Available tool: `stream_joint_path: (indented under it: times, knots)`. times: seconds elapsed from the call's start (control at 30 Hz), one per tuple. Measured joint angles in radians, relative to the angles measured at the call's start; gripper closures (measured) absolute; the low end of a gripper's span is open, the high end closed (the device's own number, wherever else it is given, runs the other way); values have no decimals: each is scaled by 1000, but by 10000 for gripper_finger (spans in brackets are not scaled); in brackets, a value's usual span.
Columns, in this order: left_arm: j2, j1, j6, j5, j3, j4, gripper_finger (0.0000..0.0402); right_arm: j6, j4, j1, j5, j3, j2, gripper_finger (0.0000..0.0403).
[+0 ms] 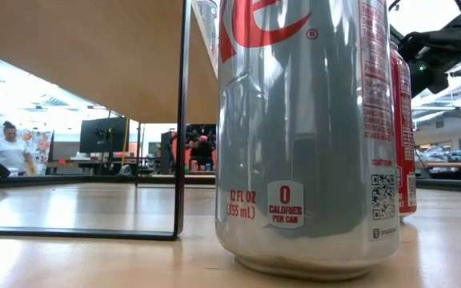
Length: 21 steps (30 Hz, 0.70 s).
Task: Place canned beverage on shelf
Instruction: Put the top red and silver soda can on the shelf
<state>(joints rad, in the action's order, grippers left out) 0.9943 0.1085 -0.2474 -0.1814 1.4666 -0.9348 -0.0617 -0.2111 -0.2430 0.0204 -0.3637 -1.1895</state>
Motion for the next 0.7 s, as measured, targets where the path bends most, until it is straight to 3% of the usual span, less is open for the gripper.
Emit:
stream_joint_path:
  times: [0.1,0.33,0.7]
  knots:
    - [-1,0,-20,32,0,-4,72,-30,-27,2,13,0,-23,19]
    - [-2,0,-52,99,0,-6,72,-23,51,5,32,-79,-8,93]
    - [1,-6,-57,100,0,-2,72,14,413,7,3,-377,-1,86]
